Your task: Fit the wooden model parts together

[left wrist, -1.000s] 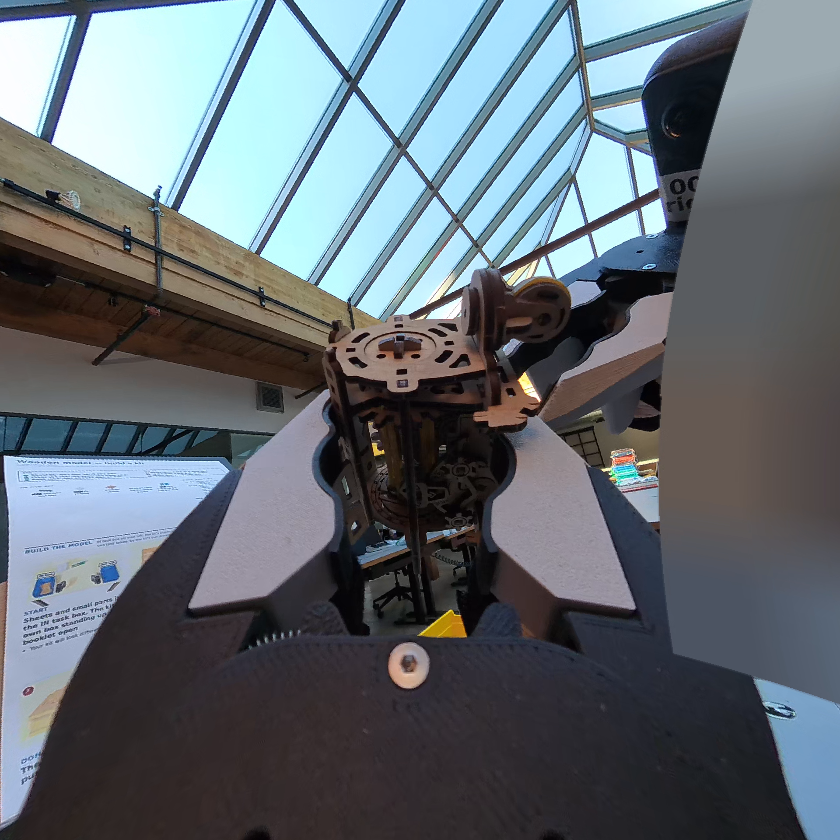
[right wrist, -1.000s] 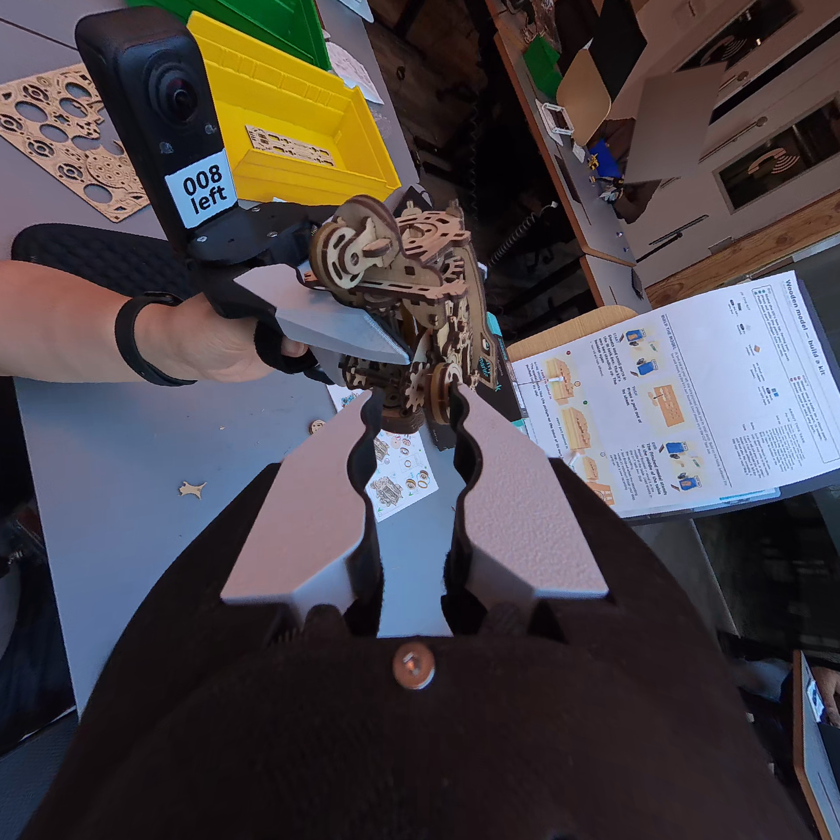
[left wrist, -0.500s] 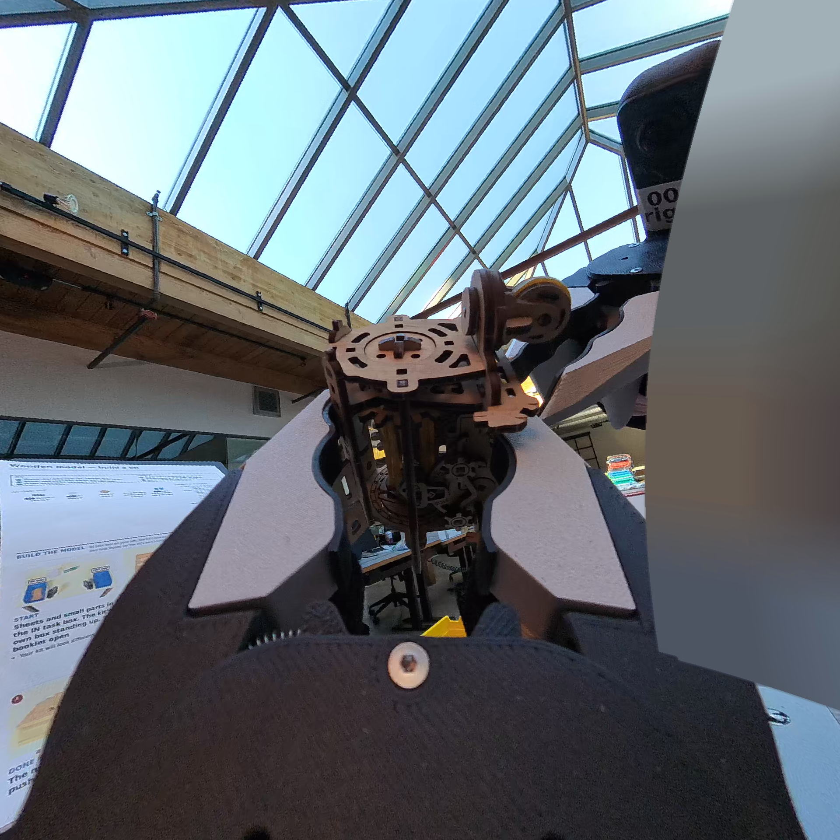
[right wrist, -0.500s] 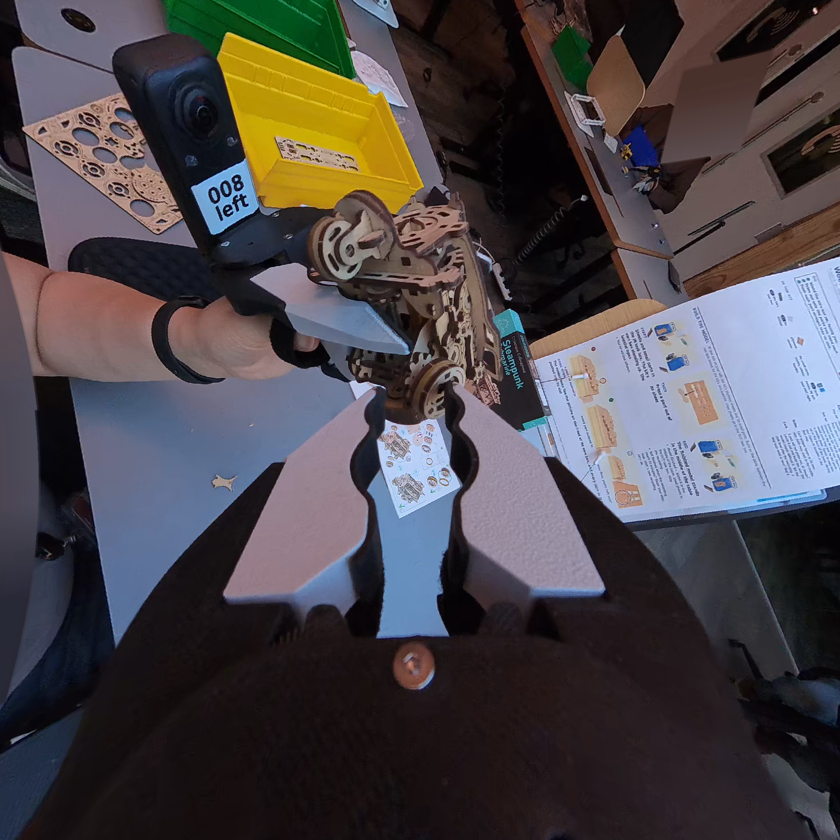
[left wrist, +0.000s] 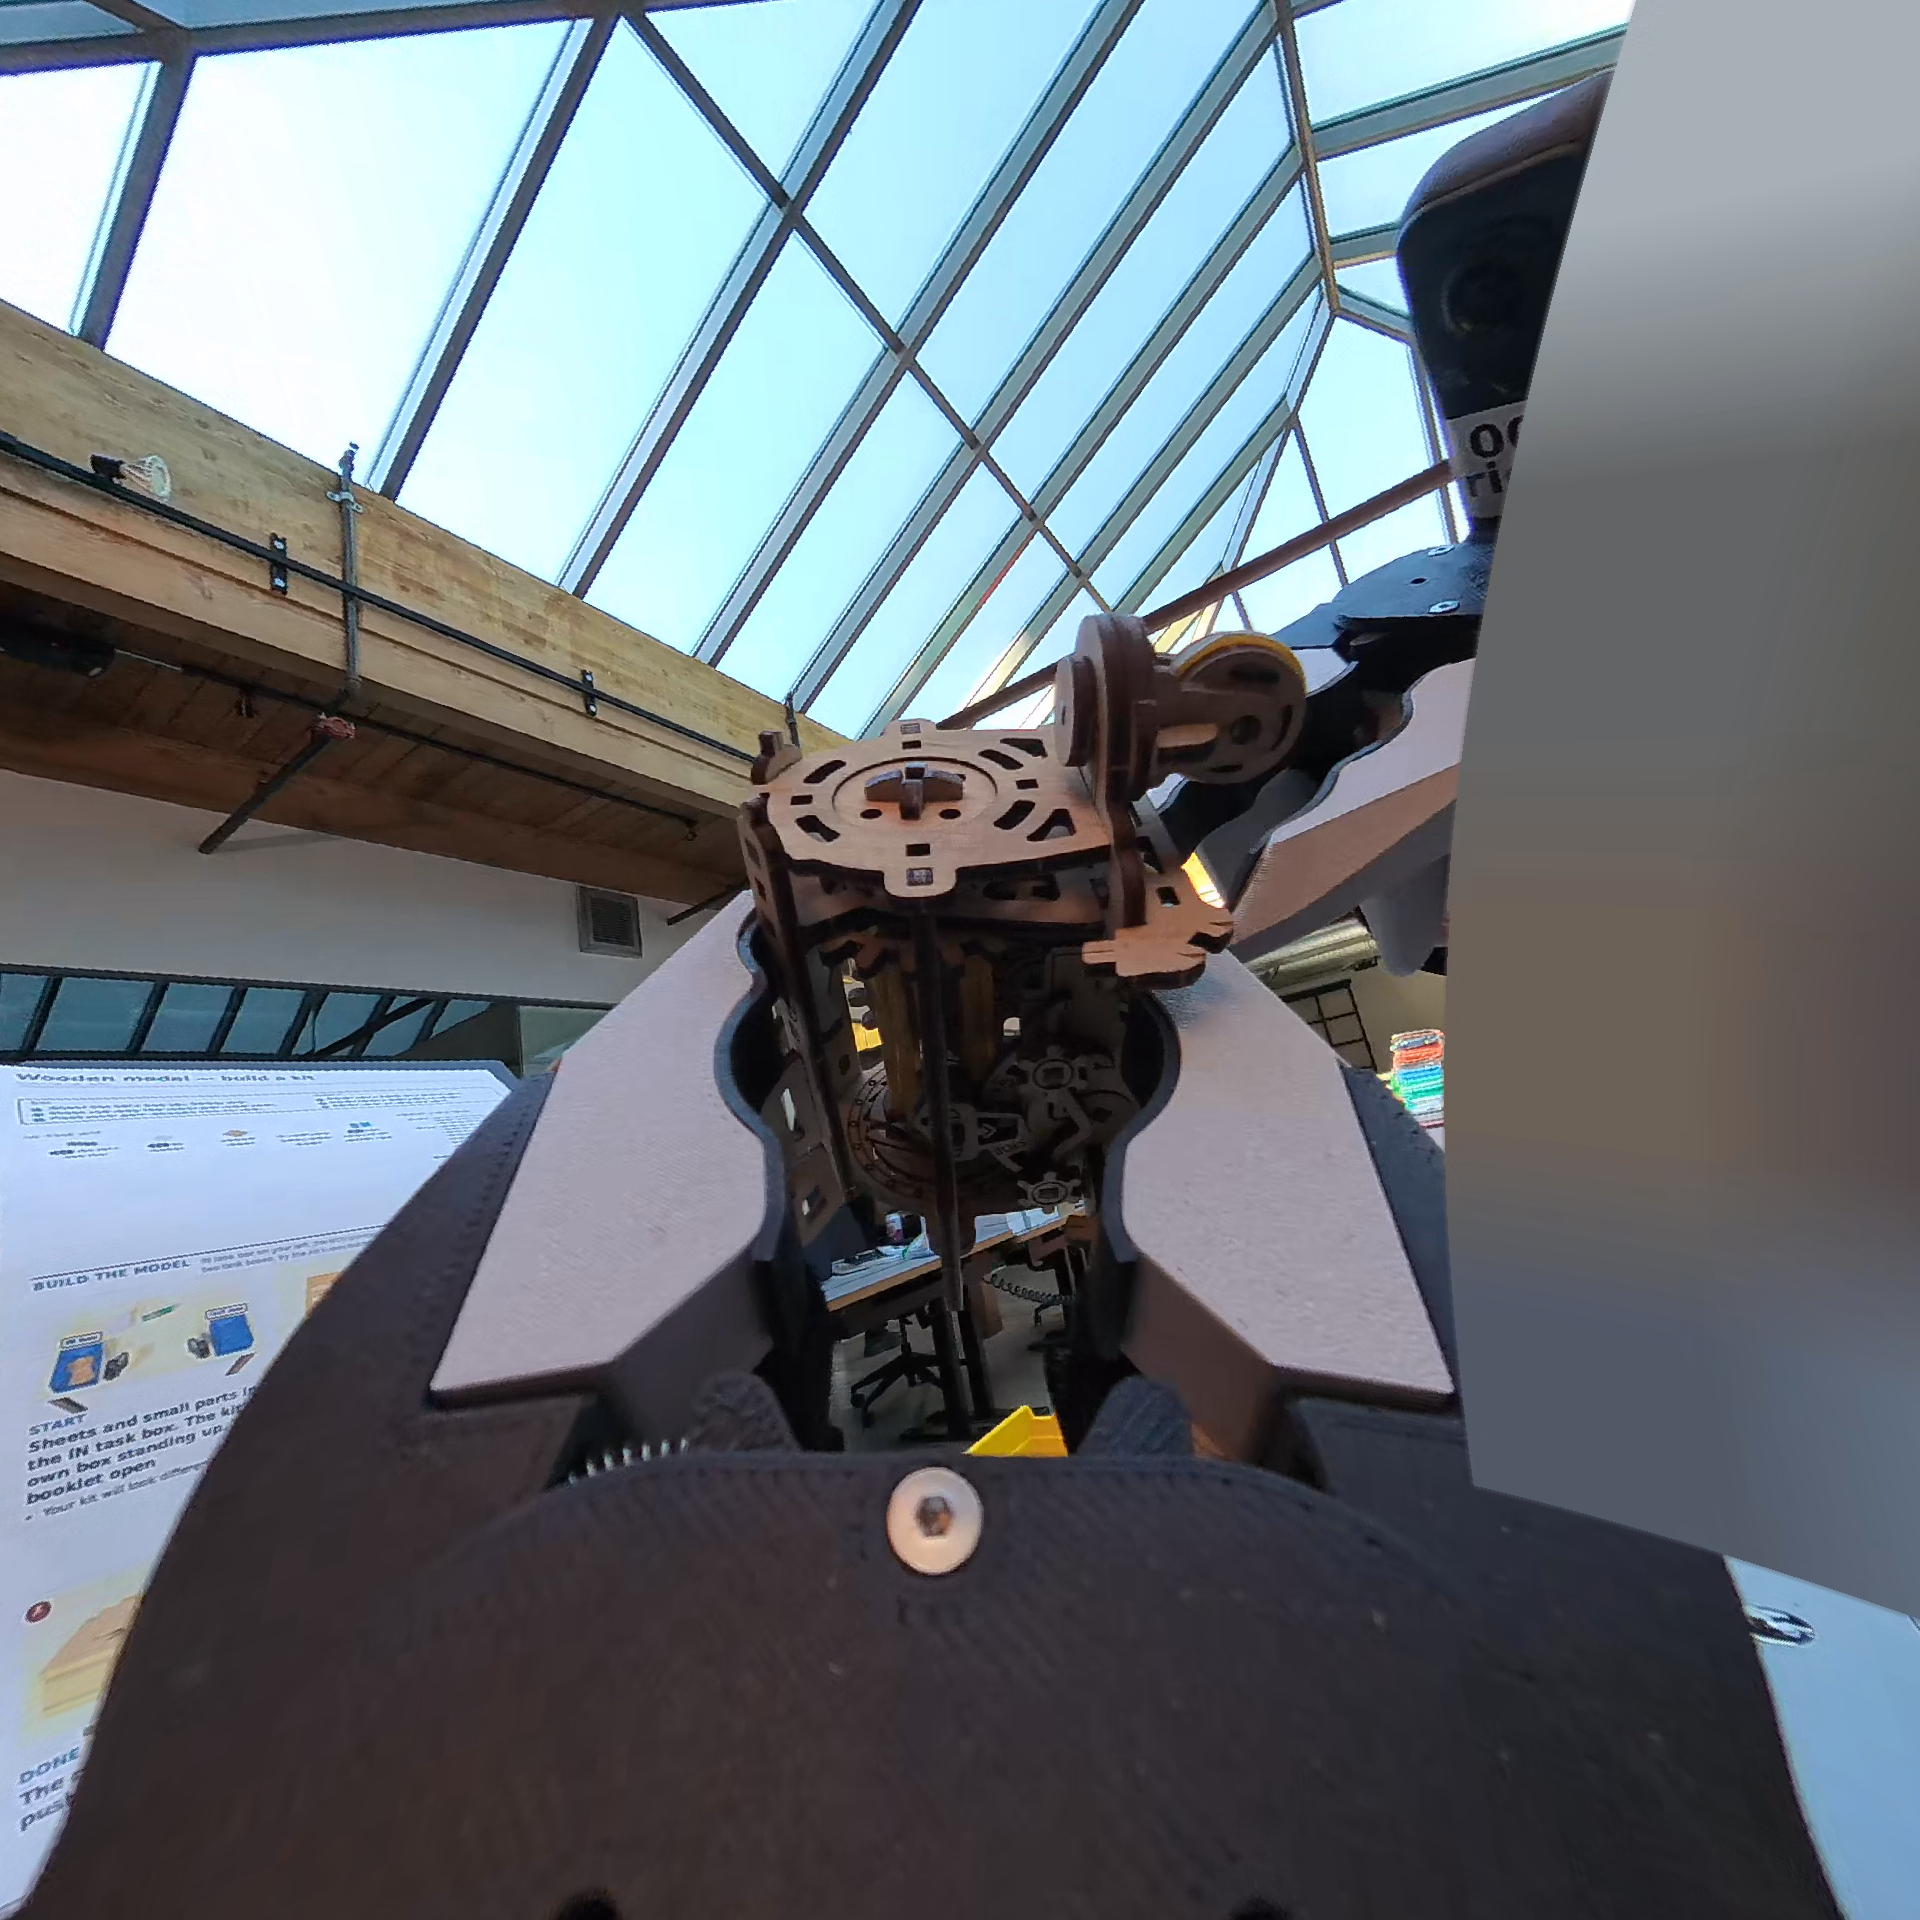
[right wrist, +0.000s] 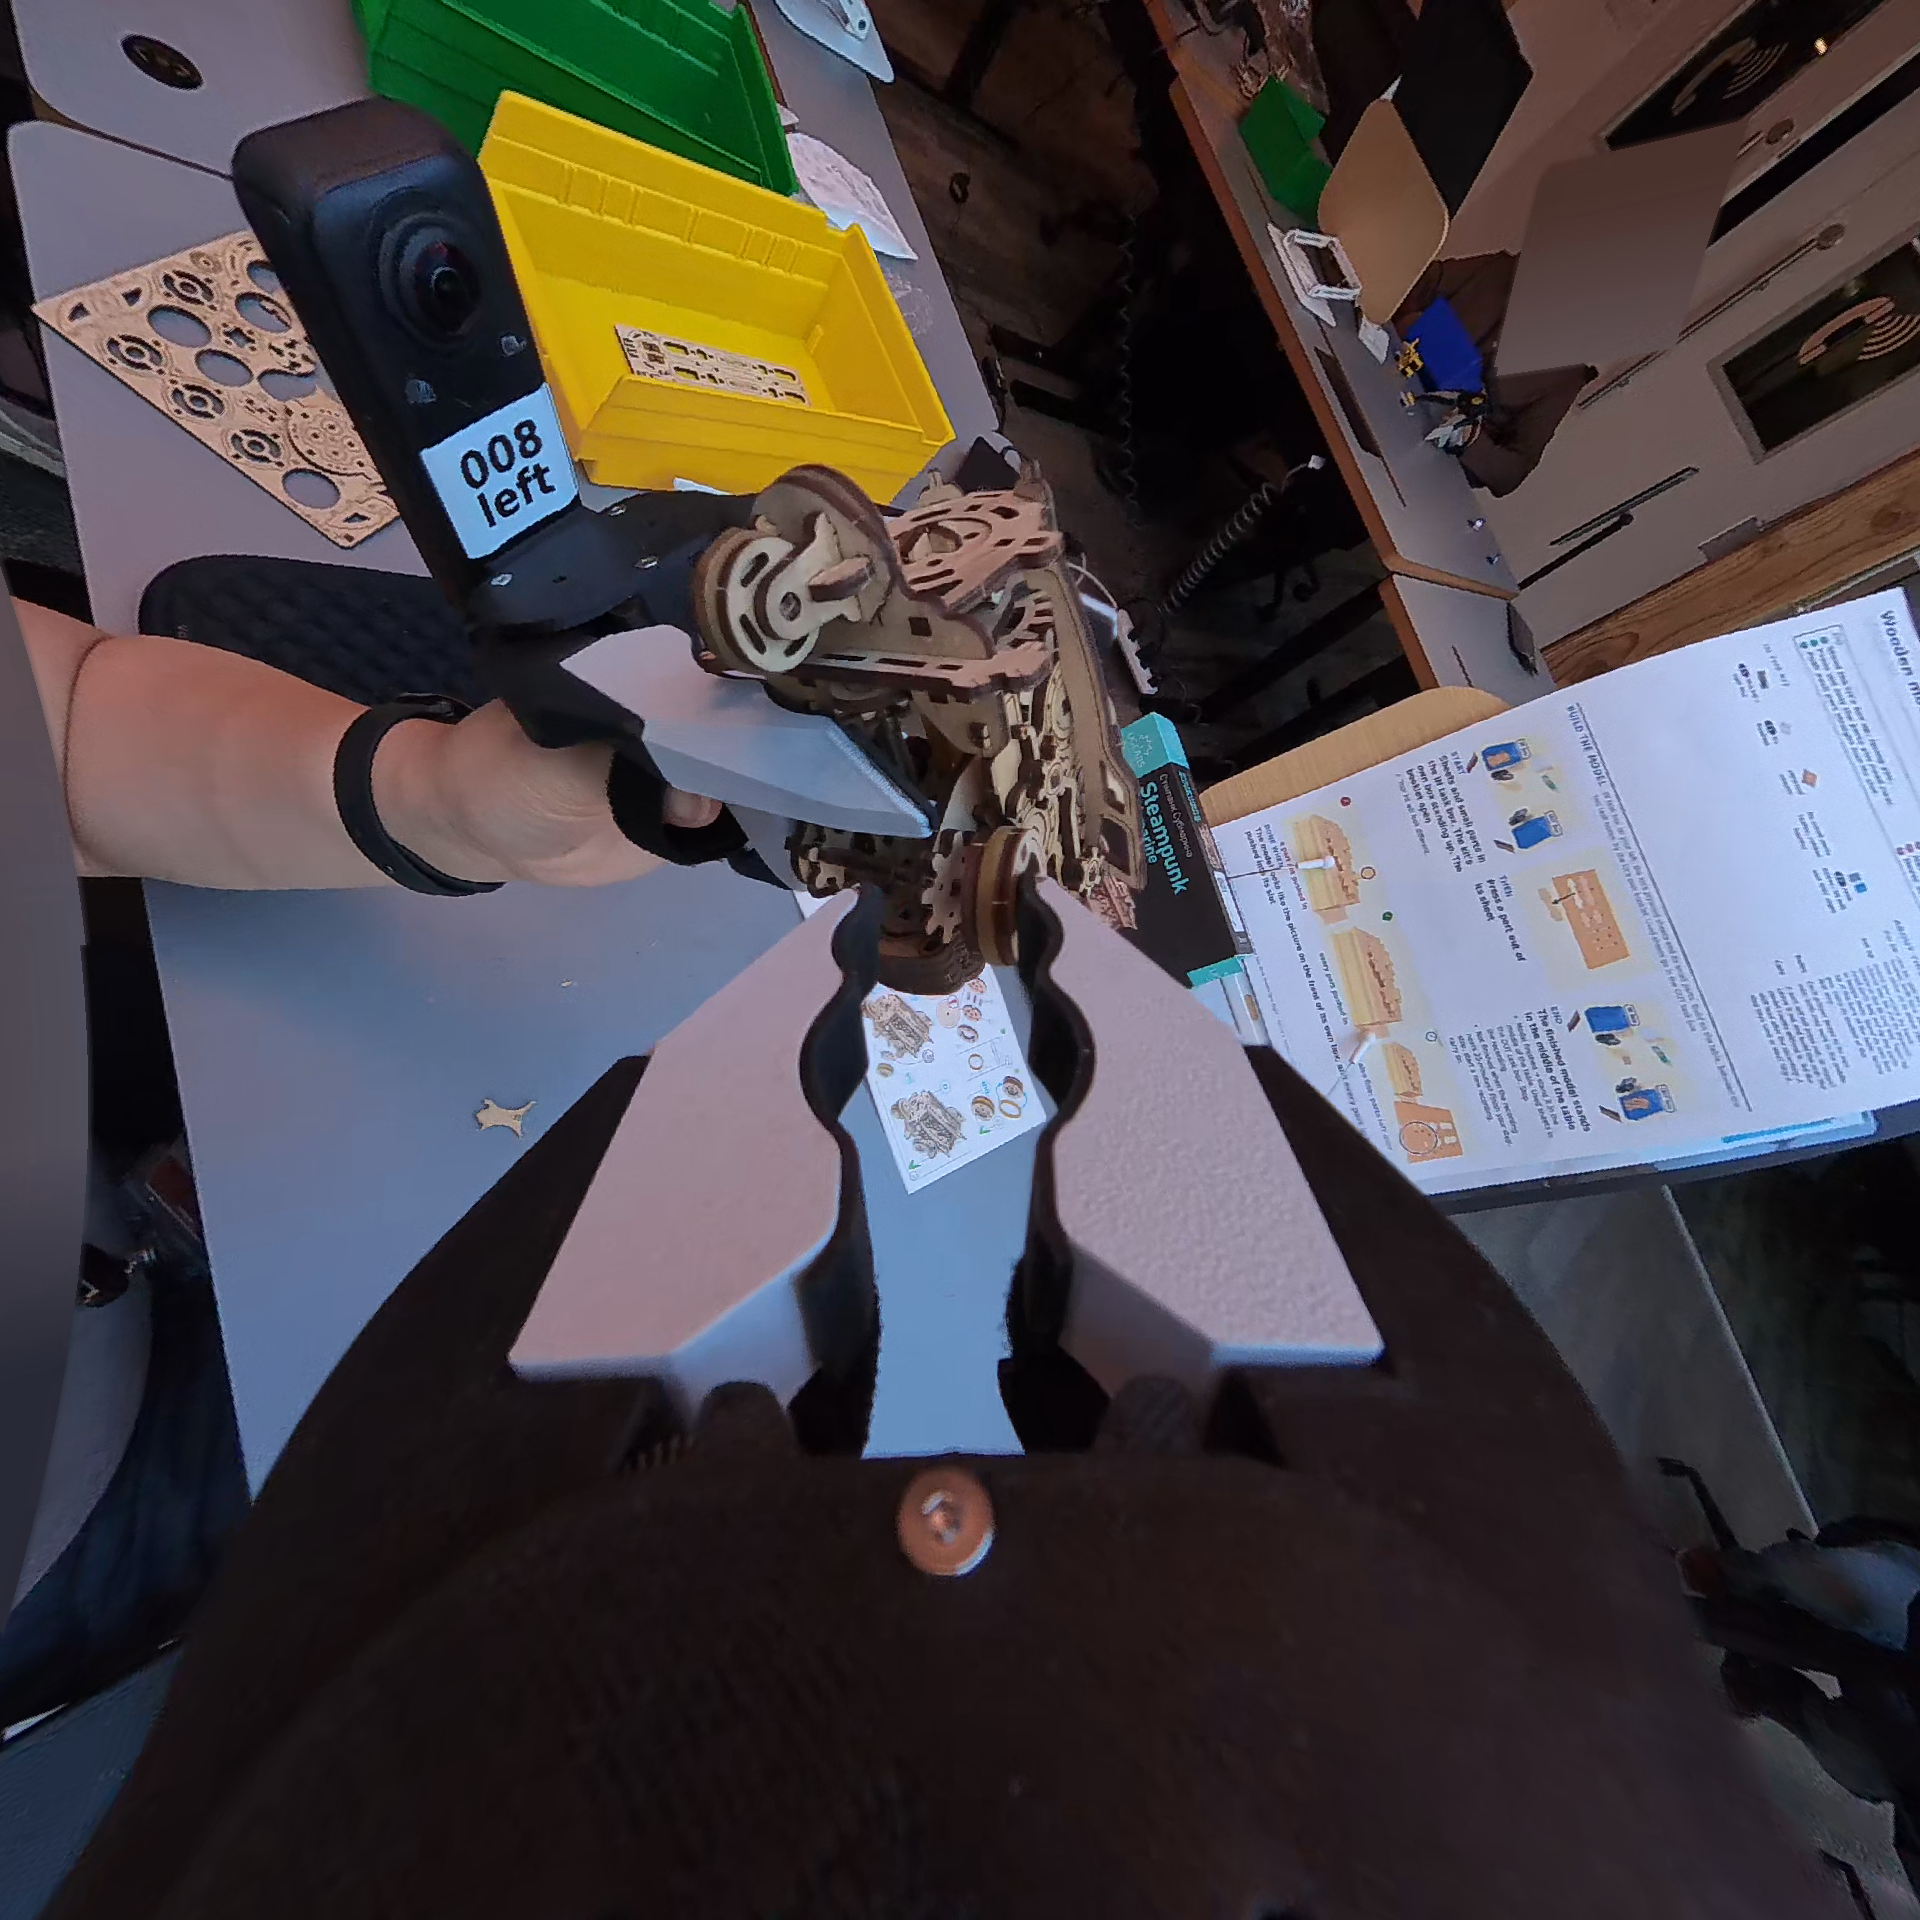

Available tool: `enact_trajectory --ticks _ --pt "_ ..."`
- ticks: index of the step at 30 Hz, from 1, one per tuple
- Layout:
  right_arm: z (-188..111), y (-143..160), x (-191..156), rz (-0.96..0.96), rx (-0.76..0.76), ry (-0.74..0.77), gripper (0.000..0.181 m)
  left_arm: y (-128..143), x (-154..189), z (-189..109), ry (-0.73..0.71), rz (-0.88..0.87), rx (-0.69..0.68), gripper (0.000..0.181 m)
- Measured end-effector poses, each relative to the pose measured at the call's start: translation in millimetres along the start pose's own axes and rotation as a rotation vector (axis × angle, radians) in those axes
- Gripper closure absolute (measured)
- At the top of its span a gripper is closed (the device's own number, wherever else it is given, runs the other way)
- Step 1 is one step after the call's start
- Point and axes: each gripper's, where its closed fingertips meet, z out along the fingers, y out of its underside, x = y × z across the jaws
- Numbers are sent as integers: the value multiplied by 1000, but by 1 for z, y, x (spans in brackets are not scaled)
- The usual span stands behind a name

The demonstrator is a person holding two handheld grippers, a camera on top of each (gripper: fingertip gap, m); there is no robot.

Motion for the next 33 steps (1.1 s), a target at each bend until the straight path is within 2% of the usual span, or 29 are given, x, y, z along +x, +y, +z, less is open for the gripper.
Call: enact_trajectory --ticks 8,12,29,33 --pt "5 -3 7 -124 -1 218 161 -1 -5 -2 -39 6 5 117" --pt "6 -2 7 -169 -21 272 161 1 -6 -2 -51 7 2 117" --pt "5 -5 5 -145 -1 228 163 -1 -4 -3 -41 -6 19 117" --pt "4 -6 4 -102 31 175 162 -3 -4 -4 -44 1 31 117"
